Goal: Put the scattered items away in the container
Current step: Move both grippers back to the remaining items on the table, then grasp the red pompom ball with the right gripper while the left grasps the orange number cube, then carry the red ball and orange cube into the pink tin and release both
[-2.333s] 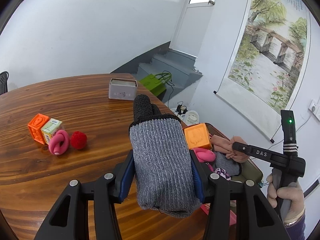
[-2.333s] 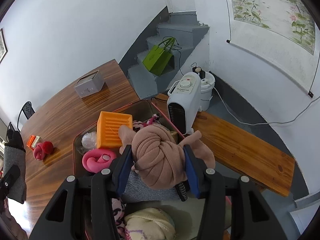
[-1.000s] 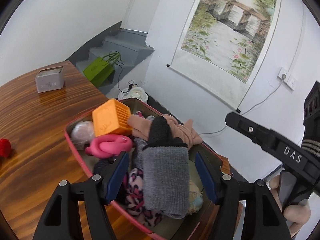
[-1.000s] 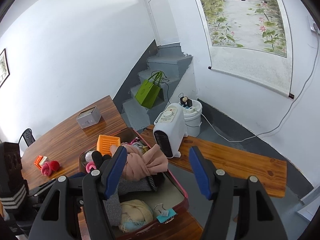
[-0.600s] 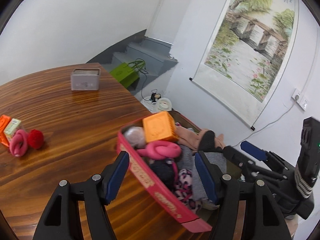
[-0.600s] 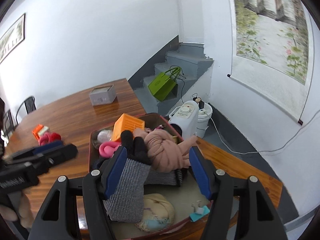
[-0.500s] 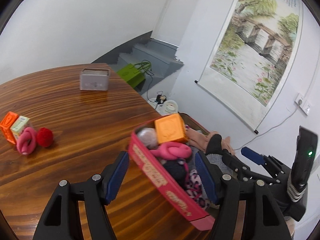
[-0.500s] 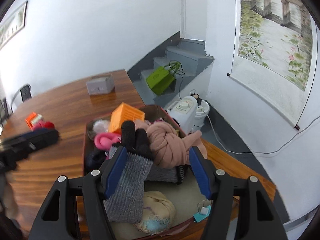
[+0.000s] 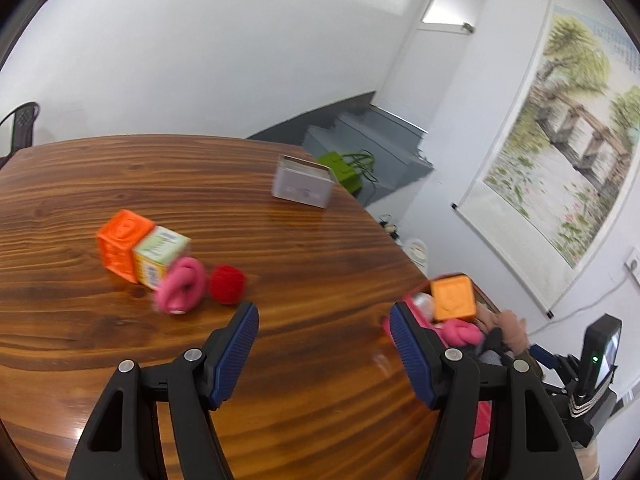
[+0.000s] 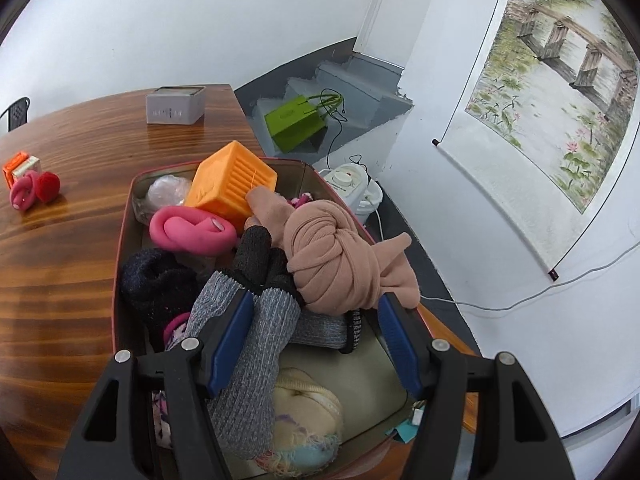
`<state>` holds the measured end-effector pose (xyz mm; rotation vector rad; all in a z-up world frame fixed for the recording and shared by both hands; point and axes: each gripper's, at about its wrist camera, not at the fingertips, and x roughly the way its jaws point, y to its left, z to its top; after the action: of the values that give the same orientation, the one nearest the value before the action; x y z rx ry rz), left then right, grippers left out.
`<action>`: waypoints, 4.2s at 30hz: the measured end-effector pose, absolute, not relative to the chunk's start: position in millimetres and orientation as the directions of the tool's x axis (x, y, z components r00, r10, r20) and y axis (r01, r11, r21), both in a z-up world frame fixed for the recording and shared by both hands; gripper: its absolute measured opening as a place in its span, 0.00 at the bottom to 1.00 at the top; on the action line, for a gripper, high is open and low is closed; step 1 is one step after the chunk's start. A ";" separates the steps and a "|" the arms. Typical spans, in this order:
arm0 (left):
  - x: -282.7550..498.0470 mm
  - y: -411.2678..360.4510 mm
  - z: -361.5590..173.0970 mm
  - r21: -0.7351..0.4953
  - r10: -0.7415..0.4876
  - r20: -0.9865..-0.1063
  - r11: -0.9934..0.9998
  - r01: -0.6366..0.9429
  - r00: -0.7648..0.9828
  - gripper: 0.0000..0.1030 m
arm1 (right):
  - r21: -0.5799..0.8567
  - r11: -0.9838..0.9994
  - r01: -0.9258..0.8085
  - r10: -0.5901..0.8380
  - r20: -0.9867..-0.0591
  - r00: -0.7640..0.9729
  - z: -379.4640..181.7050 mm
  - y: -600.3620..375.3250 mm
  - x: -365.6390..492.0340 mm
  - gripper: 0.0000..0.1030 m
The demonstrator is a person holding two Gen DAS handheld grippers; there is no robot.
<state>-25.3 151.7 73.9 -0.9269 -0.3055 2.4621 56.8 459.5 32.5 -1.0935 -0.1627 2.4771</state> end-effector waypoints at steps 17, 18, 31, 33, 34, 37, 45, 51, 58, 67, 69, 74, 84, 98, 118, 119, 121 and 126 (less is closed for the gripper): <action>-62.2 35.4 66.4 -0.295 0.281 -0.577 -0.947 -0.125 -0.767 0.83 | -0.034 -0.983 -0.178 0.171 -0.502 -0.848 97.5 369.1 46.9 0.71; -64.2 33.4 64.7 -0.293 0.275 -0.582 -0.949 -0.119 -0.765 0.83 | -0.024 -0.990 -0.141 0.134 -0.508 -0.851 96.1 357.4 39.5 0.71; -90.6 0.2 40.6 -0.262 0.205 -0.645 -0.964 -0.038 -0.736 0.83 | 0.103 -0.993 0.050 -0.106 -0.657 -0.747 33.2 276.1 -67.4 0.71; -94.3 -3.2 37.2 -0.259 0.198 -0.654 -0.965 -0.030 -0.730 0.83 | 0.106 -0.993 0.051 -0.110 -0.676 -0.729 25.5 270.8 -81.3 0.71; -96.2 -5.1 35.8 -0.259 0.196 -0.658 -0.966 -0.026 -0.727 0.83 | 0.111 -0.992 0.057 -0.118 -0.686 -0.718 20.7 267.8 -88.8 0.71; -100.4 -9.9 33.3 -0.258 0.190 -0.663 -0.966 -0.017 -0.724 0.83 | 0.125 -0.990 0.063 -0.134 -0.711 -0.690 8.8 261.3 -107.1 0.71; -111.4 -19.4 25.3 -0.250 0.175 -0.682 -0.968 0.002 -0.710 0.83 | 0.123 -0.989 0.086 -0.150 -0.745 -0.650 -10.8 241.9 -140.2 0.64; -117.6 -22.3 18.7 -0.242 0.171 -0.691 -0.970 0.001 -0.702 0.83 | 0.159 -0.983 0.090 -0.180 -0.766 -0.617 -23.6 243.9 -149.9 0.38; -128.8 -4.9 7.7 -0.207 0.179 -0.699 -0.977 -0.043 -0.692 0.83 | 0.165 -0.984 0.062 -0.166 -0.742 -0.649 -11.6 260.5 -133.6 0.38; -151.4 32.1 -7.1 -0.133 0.192 -0.724 -0.981 -0.140 -0.662 0.83 | 0.181 -0.982 0.059 -0.174 -0.730 -0.661 -2.4 272.9 -120.7 0.38; -159.1 37.8 -10.6 -0.127 0.192 -0.730 -0.981 -0.146 -0.655 0.83 | 0.184 -0.981 0.056 -0.174 -0.723 -0.669 0.1 275.0 -118.8 0.38; -176.4 51.9 -21.2 -0.128 0.211 -0.746 -0.976 -0.175 -0.632 0.83 | 0.184 -0.981 0.053 -0.171 -0.720 -0.673 0.6 276.6 -119.1 0.38; -189.2 49.1 -18.9 -0.186 0.292 -0.721 -0.955 -0.231 -0.628 0.60 | 0.180 -0.982 0.052 -0.169 -0.727 -0.665 -2.7 276.6 -121.9 0.38; -162.9 43.0 5.3 -0.175 0.253 -0.675 -0.967 -0.183 -0.693 0.52 | 0.191 -0.977 0.095 -0.201 -0.682 -0.703 18.0 262.4 -101.7 0.38; -72.2 99.8 80.4 -0.253 0.436 -0.513 -0.900 -0.355 -0.740 0.52 | 0.223 -0.966 -0.132 -0.026 -0.588 -0.808 82.5 396.7 2.9 0.38; -67.5 107.8 83.4 -0.257 0.455 -0.507 -0.891 -0.375 -0.732 0.52 | 0.224 -0.962 -0.159 -0.001 -0.582 -0.813 85.4 408.2 11.1 0.38; -60.1 123.0 87.3 -0.267 0.492 -0.500 -0.870 -0.414 -0.713 0.52 | 0.224 -0.953 -0.205 0.043 -0.570 -0.821 89.6 428.4 27.5 0.38; -39.5 170.9 94.4 -0.280 0.582 -0.494 -0.810 -0.515 -0.646 0.52 | 0.230 -0.933 -0.276 0.107 -0.556 -0.824 90.3 464.5 59.8 0.38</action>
<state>-39.5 170.9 94.4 -0.7735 -0.1513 2.4000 59.8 464.5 90.3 -0.8233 0.4485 2.7849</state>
